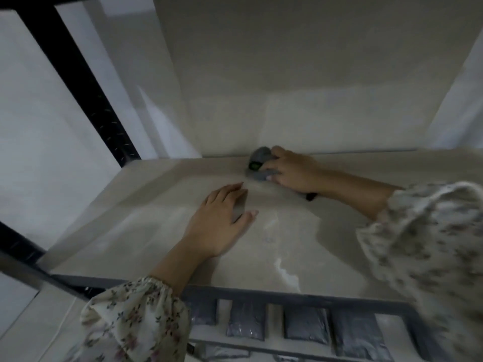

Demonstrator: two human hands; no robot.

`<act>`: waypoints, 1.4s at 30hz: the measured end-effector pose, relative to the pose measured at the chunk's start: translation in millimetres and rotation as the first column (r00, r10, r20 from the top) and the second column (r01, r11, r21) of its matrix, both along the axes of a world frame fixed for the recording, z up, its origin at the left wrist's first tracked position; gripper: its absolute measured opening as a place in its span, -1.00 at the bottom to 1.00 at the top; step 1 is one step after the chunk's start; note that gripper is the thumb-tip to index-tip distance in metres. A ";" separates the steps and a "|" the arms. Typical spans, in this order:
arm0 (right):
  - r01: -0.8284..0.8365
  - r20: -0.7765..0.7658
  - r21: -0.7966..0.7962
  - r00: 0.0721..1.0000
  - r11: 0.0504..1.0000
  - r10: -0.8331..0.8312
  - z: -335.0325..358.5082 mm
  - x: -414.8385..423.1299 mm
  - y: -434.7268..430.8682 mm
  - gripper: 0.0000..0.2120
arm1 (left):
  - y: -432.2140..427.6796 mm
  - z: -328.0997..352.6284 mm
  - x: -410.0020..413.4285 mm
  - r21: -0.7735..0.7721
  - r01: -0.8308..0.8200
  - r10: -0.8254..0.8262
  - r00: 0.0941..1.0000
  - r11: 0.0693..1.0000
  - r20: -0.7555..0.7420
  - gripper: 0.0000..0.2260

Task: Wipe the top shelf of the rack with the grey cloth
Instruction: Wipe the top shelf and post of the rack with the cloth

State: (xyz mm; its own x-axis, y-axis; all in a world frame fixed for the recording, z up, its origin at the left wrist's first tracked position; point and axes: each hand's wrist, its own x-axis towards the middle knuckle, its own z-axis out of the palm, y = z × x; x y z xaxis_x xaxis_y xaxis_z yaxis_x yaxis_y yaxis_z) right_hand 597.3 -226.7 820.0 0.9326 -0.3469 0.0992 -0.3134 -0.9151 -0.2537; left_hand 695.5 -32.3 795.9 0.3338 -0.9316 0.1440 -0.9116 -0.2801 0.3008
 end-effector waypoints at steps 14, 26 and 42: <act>-0.277 -0.025 0.227 0.957 0.934 0.290 6.2 -9.8 -0.2 -0.72 | 3.0 0.4 4.5 0.012 -0.034 0.034 0.999 0.999 -0.024 -0.48; -0.198 0.023 0.127 0.980 0.972 0.196 -3.7 -30.6 37.8 -0.68 | 28.2 -1.5 24.4 0.127 0.092 -0.107 0.987 0.988 0.116 -0.40; -0.240 0.025 0.287 0.970 0.927 0.243 16.5 -45.0 31.3 -0.73 | 31.8 -6.2 31.5 0.056 0.100 -0.105 0.991 0.993 0.083 -0.42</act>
